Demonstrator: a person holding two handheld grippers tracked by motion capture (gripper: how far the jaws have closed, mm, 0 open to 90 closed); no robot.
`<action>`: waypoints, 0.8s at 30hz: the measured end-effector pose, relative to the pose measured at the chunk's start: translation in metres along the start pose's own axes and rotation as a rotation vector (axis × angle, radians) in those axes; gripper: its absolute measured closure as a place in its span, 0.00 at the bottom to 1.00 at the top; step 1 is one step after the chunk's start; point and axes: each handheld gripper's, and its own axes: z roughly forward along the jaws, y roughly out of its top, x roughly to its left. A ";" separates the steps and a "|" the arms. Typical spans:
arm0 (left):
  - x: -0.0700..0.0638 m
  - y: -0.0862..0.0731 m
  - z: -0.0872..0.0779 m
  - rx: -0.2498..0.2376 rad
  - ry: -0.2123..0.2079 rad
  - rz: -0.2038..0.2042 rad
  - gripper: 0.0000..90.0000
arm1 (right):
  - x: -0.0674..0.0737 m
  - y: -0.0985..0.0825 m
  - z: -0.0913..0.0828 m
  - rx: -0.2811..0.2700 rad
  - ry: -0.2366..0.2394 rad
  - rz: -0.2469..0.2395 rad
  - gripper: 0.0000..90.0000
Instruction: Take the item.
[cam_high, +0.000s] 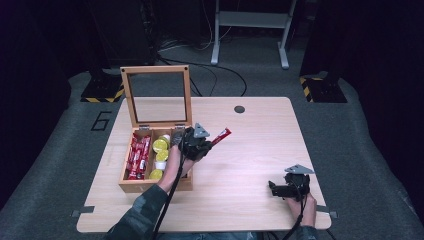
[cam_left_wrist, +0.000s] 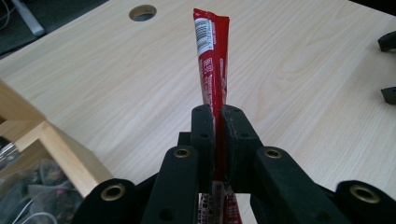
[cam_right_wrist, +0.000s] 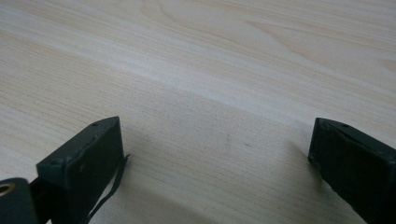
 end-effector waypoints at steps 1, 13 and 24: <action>0.000 0.000 0.000 0.000 0.000 0.000 0.92 | 0.000 0.000 0.000 0.000 0.000 0.000 0.03; -0.016 0.006 0.029 0.028 -0.004 -0.013 0.92 | 0.000 0.000 0.000 0.000 0.000 -0.001 0.03; -0.032 0.010 0.050 0.050 -0.029 -0.020 0.92 | 0.000 0.000 0.000 0.000 0.000 -0.001 0.03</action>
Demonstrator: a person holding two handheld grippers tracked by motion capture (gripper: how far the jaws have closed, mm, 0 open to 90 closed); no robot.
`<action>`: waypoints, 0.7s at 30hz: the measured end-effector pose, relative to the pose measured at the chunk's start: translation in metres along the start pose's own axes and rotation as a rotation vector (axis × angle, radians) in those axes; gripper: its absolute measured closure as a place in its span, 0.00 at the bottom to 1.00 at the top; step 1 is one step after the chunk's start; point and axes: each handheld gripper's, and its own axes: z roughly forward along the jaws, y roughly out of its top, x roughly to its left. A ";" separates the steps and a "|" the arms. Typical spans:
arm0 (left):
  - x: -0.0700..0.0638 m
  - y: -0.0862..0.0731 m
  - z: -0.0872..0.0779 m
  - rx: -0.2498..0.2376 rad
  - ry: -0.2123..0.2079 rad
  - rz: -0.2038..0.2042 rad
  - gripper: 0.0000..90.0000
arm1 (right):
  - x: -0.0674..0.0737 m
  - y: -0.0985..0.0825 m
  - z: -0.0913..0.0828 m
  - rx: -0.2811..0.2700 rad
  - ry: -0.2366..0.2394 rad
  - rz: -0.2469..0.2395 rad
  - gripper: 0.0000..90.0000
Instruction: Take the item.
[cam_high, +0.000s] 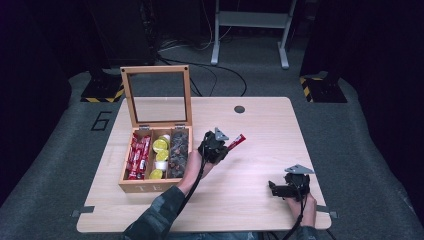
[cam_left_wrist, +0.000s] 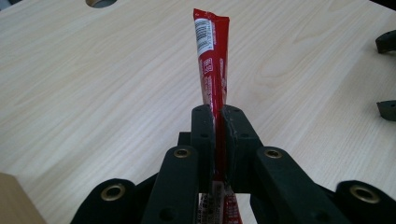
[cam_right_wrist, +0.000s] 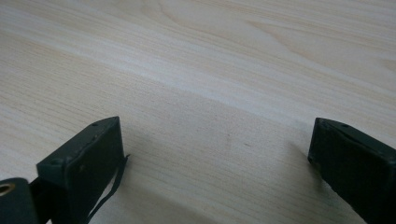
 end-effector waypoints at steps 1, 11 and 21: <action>-0.001 -0.001 0.002 0.001 -0.006 -0.006 0.92 | 0.000 0.000 0.000 0.000 0.000 0.000 0.03; -0.015 -0.006 0.025 0.027 -0.029 -0.032 0.92 | 0.000 0.000 0.000 -0.001 0.001 -0.001 0.03; -0.020 -0.011 0.041 0.054 -0.016 -0.039 0.92 | 0.000 0.000 0.000 0.000 0.000 -0.001 0.03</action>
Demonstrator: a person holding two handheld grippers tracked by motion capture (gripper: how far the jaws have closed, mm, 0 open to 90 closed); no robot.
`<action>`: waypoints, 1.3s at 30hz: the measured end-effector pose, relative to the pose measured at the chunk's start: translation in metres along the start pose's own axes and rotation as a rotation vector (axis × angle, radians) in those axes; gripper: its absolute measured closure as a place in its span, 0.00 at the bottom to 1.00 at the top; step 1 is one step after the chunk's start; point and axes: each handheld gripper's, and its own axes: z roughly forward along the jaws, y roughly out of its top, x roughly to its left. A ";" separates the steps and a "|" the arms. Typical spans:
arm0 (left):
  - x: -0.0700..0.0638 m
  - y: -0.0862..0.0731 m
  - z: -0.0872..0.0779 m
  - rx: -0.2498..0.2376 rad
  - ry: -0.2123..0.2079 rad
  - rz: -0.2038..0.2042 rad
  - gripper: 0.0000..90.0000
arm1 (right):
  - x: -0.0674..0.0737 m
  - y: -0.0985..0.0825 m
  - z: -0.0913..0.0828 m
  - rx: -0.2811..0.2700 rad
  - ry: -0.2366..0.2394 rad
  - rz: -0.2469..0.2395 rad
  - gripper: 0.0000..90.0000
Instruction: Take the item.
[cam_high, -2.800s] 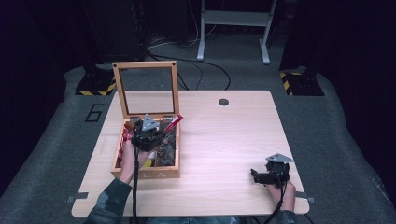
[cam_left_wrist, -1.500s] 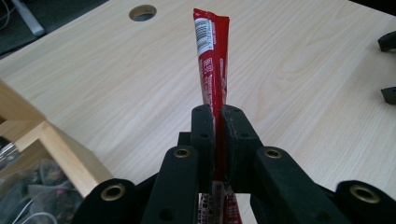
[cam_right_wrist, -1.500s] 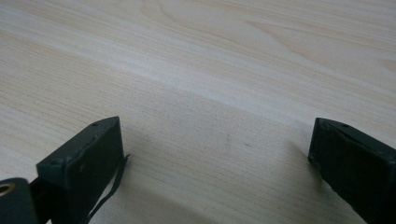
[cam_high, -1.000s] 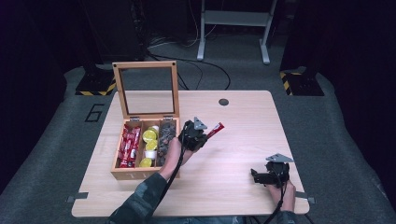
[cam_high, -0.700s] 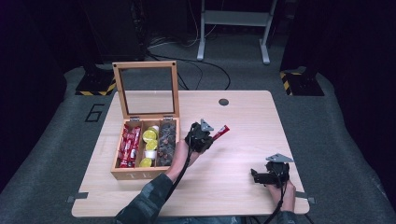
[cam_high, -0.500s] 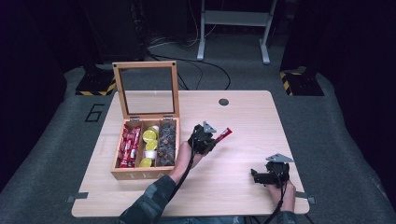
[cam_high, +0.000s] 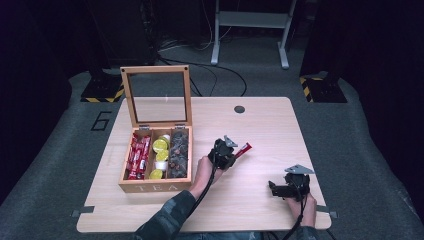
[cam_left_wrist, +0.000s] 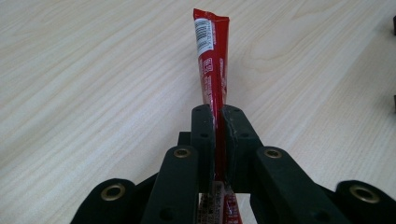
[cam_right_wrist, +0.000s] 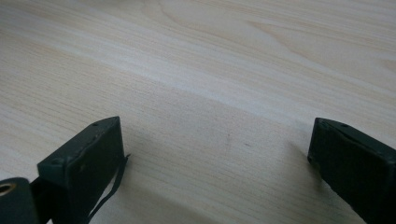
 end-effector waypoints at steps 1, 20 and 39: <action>0.000 0.000 0.000 0.000 0.000 0.000 0.92 | 0.000 0.000 0.000 0.000 0.000 0.000 0.03; 0.005 -0.007 0.013 0.042 0.010 -0.038 0.87 | 0.000 0.000 0.000 0.000 0.000 0.000 0.03; 0.006 -0.003 -0.012 0.026 -0.033 -0.054 0.41 | 0.000 0.000 0.000 0.000 0.001 0.001 0.03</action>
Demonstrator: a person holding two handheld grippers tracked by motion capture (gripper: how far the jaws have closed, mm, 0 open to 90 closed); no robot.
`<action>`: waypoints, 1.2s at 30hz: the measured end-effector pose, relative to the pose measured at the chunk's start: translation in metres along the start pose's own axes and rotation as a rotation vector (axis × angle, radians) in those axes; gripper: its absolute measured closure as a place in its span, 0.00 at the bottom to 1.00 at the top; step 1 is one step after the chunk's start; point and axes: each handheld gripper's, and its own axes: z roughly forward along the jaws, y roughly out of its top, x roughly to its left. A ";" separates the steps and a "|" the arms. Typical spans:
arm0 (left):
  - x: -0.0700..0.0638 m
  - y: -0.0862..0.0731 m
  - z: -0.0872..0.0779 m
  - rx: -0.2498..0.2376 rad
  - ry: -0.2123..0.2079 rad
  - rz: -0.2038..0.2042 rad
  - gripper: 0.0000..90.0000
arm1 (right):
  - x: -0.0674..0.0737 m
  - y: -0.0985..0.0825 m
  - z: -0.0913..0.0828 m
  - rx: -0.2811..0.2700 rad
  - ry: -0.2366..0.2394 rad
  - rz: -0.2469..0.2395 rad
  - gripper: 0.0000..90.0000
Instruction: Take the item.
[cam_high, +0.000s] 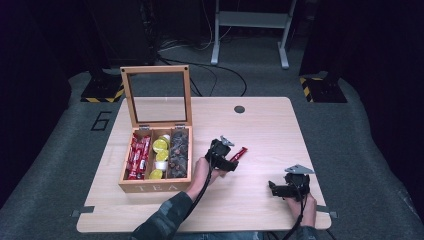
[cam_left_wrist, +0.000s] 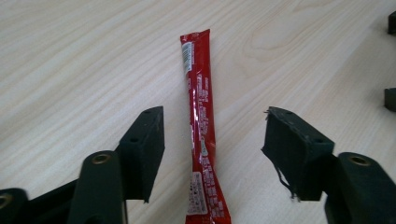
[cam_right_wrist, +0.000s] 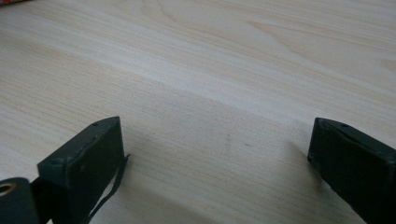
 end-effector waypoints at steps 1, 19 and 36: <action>0.000 0.000 -0.002 -0.002 -0.004 0.002 0.38 | 0.000 0.000 0.000 0.000 0.000 0.000 0.03; -0.001 -0.010 -0.070 -0.087 0.014 0.092 0.13 | 0.000 0.000 0.000 0.000 -0.001 0.000 0.03; 0.055 -0.052 -0.145 -0.181 0.135 0.014 0.00 | 0.000 0.000 0.000 0.000 -0.003 0.002 0.03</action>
